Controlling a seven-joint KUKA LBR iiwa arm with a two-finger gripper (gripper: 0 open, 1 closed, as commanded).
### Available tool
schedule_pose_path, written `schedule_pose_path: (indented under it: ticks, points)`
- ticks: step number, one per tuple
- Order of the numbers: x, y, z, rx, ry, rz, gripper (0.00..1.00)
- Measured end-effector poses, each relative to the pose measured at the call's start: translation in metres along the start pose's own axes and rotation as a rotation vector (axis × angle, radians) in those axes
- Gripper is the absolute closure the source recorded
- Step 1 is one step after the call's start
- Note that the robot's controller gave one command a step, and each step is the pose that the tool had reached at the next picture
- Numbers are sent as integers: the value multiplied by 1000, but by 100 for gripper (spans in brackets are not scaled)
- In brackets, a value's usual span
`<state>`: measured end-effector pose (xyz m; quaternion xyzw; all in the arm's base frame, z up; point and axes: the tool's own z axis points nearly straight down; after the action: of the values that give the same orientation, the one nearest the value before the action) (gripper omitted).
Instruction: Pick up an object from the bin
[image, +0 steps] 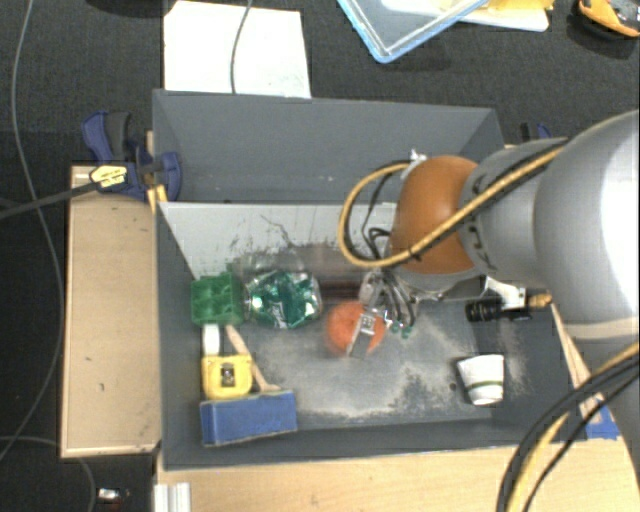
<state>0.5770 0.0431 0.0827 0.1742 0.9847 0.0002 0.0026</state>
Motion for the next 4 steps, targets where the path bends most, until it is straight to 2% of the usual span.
schedule_pose_path:
  ticks: [1,4]
  points:
    - [-7,29,1,-3,-17,44,100]
    - [-7,29,1,-2,-17,35,100]
